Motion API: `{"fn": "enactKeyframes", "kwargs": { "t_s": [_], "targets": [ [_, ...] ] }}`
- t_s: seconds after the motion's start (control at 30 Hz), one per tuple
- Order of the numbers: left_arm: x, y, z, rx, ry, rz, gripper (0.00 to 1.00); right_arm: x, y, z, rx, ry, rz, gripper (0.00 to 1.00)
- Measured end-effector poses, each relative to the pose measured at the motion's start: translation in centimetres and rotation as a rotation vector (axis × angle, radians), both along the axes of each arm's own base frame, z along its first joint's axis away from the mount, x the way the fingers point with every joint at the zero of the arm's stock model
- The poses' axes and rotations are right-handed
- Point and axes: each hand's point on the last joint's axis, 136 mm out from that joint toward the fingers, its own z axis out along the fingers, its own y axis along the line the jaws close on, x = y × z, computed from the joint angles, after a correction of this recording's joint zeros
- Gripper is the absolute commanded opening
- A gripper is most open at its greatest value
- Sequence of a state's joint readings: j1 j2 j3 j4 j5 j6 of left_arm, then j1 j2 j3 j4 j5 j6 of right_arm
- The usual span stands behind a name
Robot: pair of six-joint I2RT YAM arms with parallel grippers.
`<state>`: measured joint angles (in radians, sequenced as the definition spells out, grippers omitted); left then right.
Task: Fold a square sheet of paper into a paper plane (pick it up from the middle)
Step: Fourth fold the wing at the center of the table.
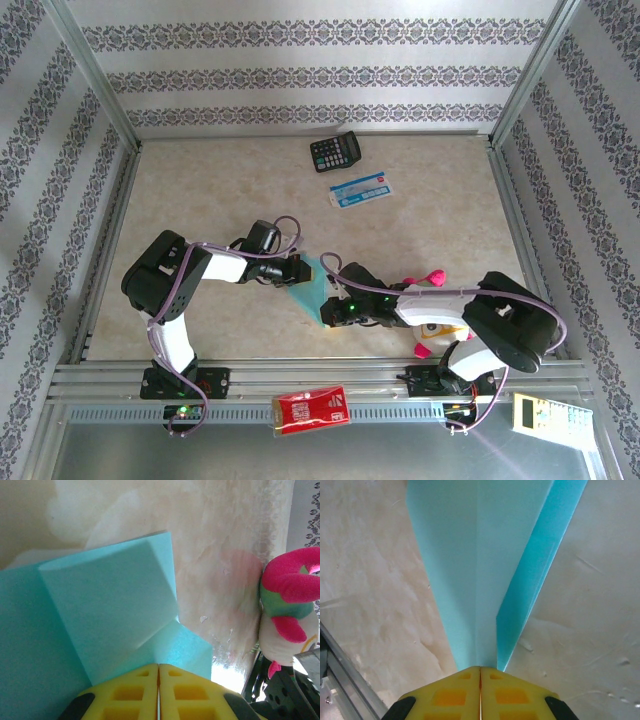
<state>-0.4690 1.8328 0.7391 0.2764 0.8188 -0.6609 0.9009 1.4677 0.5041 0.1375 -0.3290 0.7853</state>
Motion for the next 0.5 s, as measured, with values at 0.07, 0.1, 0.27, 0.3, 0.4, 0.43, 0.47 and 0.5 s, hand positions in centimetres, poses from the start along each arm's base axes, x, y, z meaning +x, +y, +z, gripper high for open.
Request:
{"fn": "enactKeyframes", "kwargs": {
  "t_s": [0.07, 0.1, 0.27, 0.3, 0.4, 0.43, 0.47, 0.5],
  "targets": [
    [-0.01, 0.00, 0.00, 0.000, 0.000, 0.000, 0.11, 0.00, 0.03, 0.44, 0.009, -0.006, 0.001, 0.09],
    [-0.01, 0.00, 0.00, 0.000, 0.000, 0.000, 0.11, 0.02, 0.08, 0.70, 0.015, -0.010, 0.001, 0.09],
    [-0.01, 0.00, 0.00, 0.000, 0.000, 0.000, 0.11, -0.02, 0.23, 1.16, 0.030, -0.015, 0.006, 0.09],
    [-0.01, 0.01, -0.01, 0.000, 0.001, 0.000, 0.11, -0.05, 0.25, 1.17, 0.031, -0.013, 0.007, 0.09],
    [-0.02, 0.01, -0.01, 0.001, 0.001, 0.000, 0.11, -0.16, 0.27, 1.07, 0.031, -0.007, 0.011, 0.09],
    [0.00, 0.00, 0.00, 0.000, 0.001, 0.000, 0.11, -0.22, 0.29, 0.97, 0.029, -0.003, 0.013, 0.09],
    [-0.01, 0.00, -0.01, 0.001, 0.001, 0.000, 0.11, -0.29, 0.27, 0.80, 0.025, 0.001, 0.014, 0.09],
    [0.00, 0.00, 0.00, 0.001, 0.001, 0.000, 0.11, -0.41, 0.28, 0.65, 0.021, 0.004, 0.017, 0.09]
  ]
}}
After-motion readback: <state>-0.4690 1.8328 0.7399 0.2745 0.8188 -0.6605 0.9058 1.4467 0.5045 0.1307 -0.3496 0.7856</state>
